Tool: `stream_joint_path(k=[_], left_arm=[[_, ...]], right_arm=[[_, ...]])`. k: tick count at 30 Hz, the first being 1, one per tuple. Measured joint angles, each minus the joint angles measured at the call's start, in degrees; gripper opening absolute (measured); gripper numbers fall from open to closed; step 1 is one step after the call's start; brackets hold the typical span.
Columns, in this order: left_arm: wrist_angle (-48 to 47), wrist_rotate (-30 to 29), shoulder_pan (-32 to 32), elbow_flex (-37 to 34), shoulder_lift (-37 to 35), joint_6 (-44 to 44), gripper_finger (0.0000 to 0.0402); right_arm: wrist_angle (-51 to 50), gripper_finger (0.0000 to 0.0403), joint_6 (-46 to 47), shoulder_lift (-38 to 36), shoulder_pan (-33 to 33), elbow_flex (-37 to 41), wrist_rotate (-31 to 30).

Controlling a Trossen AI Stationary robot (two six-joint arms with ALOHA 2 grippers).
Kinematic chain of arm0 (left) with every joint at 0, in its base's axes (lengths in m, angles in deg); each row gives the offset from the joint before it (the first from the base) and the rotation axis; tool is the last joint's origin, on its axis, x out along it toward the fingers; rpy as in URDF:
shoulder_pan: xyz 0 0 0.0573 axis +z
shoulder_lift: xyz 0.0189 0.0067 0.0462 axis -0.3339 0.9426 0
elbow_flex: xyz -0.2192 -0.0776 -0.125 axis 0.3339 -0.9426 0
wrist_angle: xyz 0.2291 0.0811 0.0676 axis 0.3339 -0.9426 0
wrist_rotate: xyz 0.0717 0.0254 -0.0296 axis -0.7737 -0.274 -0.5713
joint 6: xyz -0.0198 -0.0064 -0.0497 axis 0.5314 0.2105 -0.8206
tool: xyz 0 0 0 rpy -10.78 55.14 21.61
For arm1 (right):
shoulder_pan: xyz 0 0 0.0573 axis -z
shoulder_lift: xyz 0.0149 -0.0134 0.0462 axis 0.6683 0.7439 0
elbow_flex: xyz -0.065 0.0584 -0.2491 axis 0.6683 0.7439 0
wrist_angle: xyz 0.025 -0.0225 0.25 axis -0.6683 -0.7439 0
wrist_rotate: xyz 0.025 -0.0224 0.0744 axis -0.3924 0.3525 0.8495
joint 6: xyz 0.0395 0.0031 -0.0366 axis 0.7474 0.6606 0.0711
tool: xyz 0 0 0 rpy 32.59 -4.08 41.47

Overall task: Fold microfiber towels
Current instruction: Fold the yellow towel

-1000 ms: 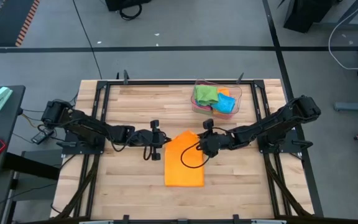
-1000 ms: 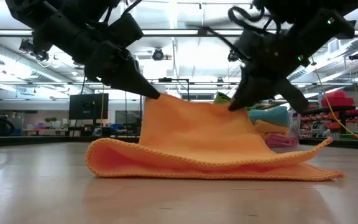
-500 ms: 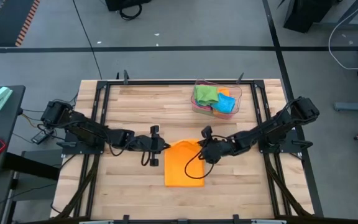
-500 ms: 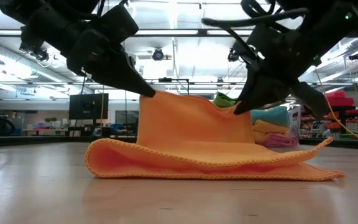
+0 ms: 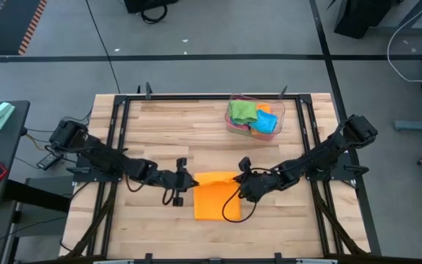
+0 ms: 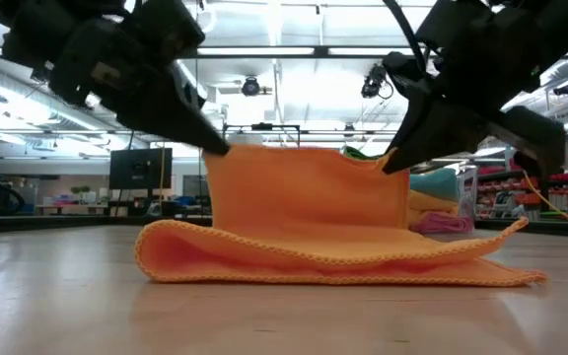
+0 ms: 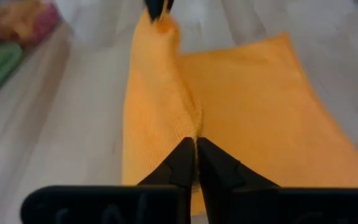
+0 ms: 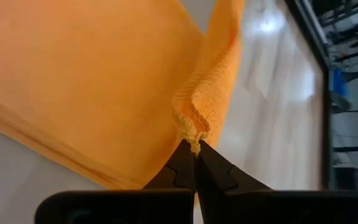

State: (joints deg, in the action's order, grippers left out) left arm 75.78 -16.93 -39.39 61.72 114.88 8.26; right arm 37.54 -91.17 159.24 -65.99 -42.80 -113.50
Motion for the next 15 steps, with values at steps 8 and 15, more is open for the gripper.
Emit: stream_joint_path(k=[8, 15], left_arm=[[2.23, -0.04, -1.55, 0.00, 5.28, -2.86, 0.0013], [3.87, -0.04, -2.68, 0.00, 6.15, -4.38, 0.0027]], right_arm=[[-1.77, 0.0006, 6.15, -0.02, -0.13, -0.01, 7.73], [-2.31, 0.0006, 12.26, -0.02, -0.30, -0.06, 15.66]])
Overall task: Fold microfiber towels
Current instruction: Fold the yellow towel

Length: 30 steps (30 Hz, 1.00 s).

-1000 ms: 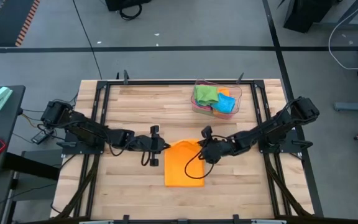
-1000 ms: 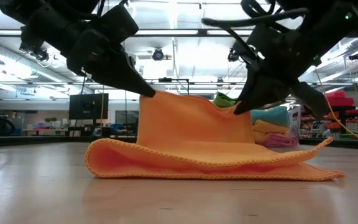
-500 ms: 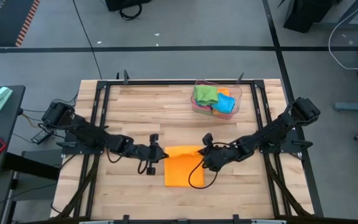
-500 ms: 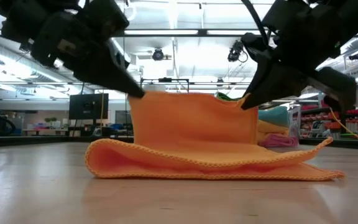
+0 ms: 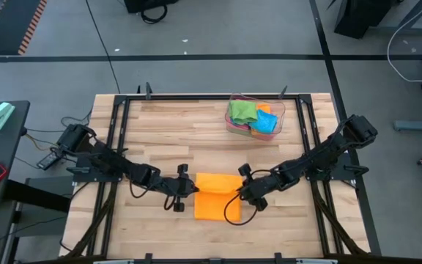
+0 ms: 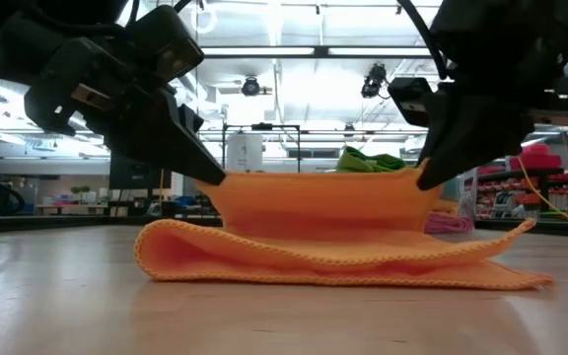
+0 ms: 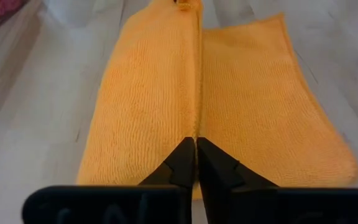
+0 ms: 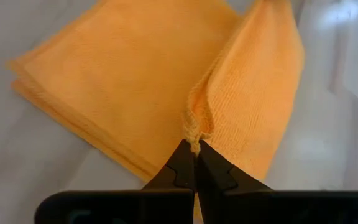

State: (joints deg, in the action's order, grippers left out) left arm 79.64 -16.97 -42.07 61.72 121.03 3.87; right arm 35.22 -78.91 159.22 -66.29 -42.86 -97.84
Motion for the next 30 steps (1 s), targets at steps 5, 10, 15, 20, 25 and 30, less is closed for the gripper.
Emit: stream_joint_path(k=[5, 10, 15, 20, 25, 30], left_arm=[[0.34, -0.04, -0.84, 0.00, 0.00, -1.25, 0.0025], [0.43, -0.05, -1.84, 0.00, 0.00, -2.20, 0.0014], [0.51, -0.06, -1.84, 0.00, 0.00, -3.31, 0.0023], [0.72, -0.02, -1.99, 0.00, 0.00, -3.76, 0.0022], [0.65, 0.00, -2.45, 0.00, 0.00, -3.79, 0.0015], [-0.10, 0.03, -2.45, 0.00, 0.00, -3.12, 0.0025]], right_arm=[[-0.01, 0.0006, 2.37, 0.00, -0.64, -0.02, 1.08], [0.09, 0.0006, 4.19, 0.00, -1.36, -0.04, 1.97], [0.14, 0.0006, 6.07, 0.00, -1.72, -0.04, 3.53], [0.22, 0.0006, 8.55, 0.00, -1.73, -0.04, 3.89], [0.10, 0.0033, 9.80, 0.00, -1.73, -0.04, 3.97], [-0.42, 0.0105, 9.85, 0.00, -1.71, 0.00, 4.41]])
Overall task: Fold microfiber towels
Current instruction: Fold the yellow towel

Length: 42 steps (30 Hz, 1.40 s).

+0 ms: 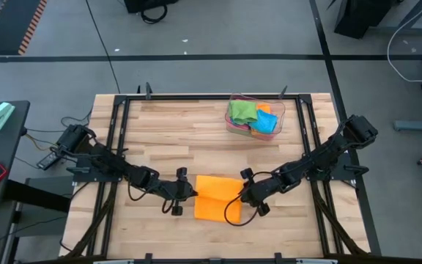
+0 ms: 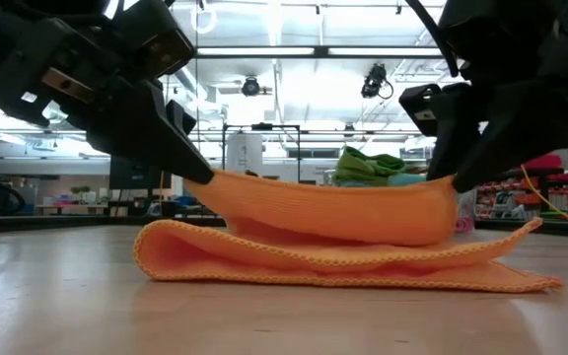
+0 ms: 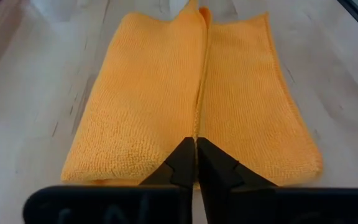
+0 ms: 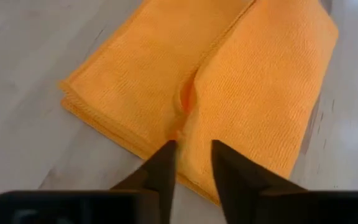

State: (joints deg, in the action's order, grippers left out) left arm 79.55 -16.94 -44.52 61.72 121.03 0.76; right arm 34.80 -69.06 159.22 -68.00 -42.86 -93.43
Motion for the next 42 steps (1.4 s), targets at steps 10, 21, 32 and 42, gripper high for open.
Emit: stream_joint_path(k=[10, 21, 32, 42], left_arm=[[0.57, 2.62, -0.75, 0.00, 0.00, -1.16, 0.0016], [5.23, 2.66, -2.89, 0.00, 1.67, -3.08, 0.0026], [10.52, 4.70, -3.34, 2.01, 8.94, -4.37, 0.0035], [9.64, 4.85, -3.84, 5.56, 9.27, -5.64, 0.0011]], right_arm=[[0.18, 0.0184, -1.17, 0.00, 0.04, 0.00, -0.35], [-0.22, 0.0185, -3.28, 0.00, 0.04, 0.00, -0.52], [-3.46, 0.0170, -0.67, -1.24, -0.02, 0.04, -0.29], [-3.37, 0.0170, 1.19, -1.29, -0.08, 0.04, 0.17]])
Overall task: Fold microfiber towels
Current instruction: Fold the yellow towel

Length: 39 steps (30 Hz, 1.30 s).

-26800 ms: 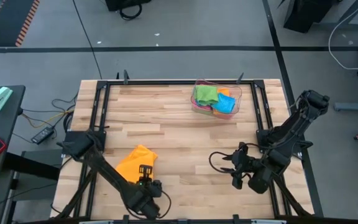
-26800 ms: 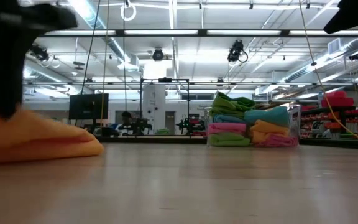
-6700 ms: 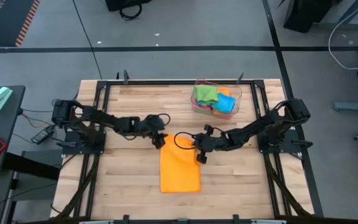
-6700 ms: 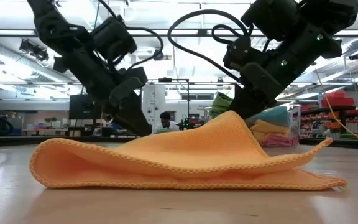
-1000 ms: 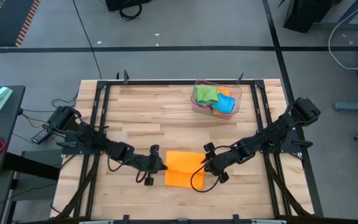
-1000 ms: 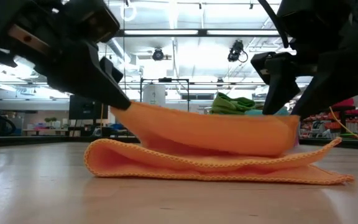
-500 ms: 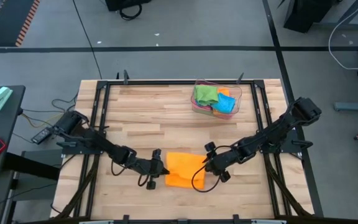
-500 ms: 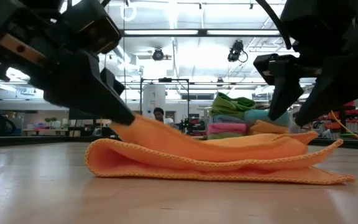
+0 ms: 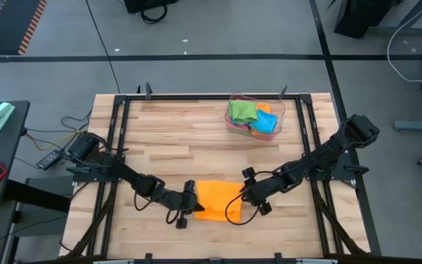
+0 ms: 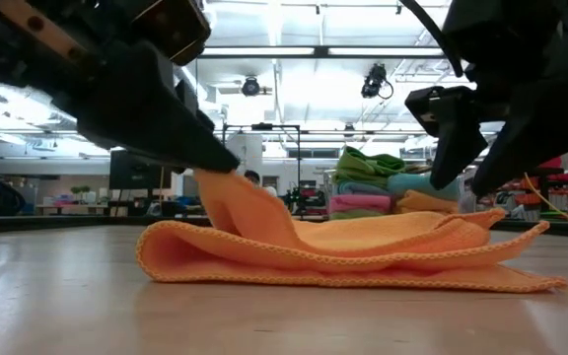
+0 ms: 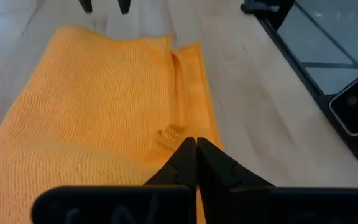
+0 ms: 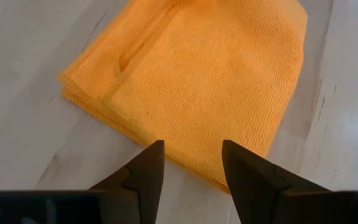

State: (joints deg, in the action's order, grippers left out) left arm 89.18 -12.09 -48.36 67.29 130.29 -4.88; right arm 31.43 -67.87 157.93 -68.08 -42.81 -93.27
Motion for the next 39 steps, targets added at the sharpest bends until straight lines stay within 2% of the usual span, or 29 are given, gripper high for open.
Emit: stream_joint_path(k=[8, 16, 21, 25, 30, 34, 39], left_arm=[[-4.47, 0.02, -0.05, 1.63, 0.00, -1.51, 0.0020], [-4.92, 0.02, -0.40, 1.63, 0.00, -1.53, 0.0012], [-5.11, 0.02, -0.38, 1.63, 0.00, -1.53, 0.0027], [-5.16, 0.02, -0.38, 1.63, 0.00, -1.51, 0.0016], [-5.29, 0.02, -0.36, 1.63, 0.00, -1.47, 0.0012], [-5.71, 0.02, -0.36, 1.61, 0.00, -1.49, 0.0025], [-6.49, 0.02, -0.36, 1.59, 0.00, -1.46, 0.0017]], right_arm=[[7.84, 0.0174, 6.48, 1.02, -3.04, 0.00, -0.71], [15.88, 0.0182, 9.21, 7.38, -9.90, 0.00, -12.54], [22.06, 0.0178, 9.90, 10.02, -11.05, -0.11, -13.02], [26.31, 0.0176, 9.76, 14.25, -11.72, -0.21, -13.03], [24.54, 0.0176, 8.47, 18.33, -11.88, -4.04, -15.68], [18.05, 0.0172, 7.86, 20.69, -11.90, -7.24, -18.17], [16.62, 0.0145, 8.07, 21.43, -11.88, -8.12, -18.31]])
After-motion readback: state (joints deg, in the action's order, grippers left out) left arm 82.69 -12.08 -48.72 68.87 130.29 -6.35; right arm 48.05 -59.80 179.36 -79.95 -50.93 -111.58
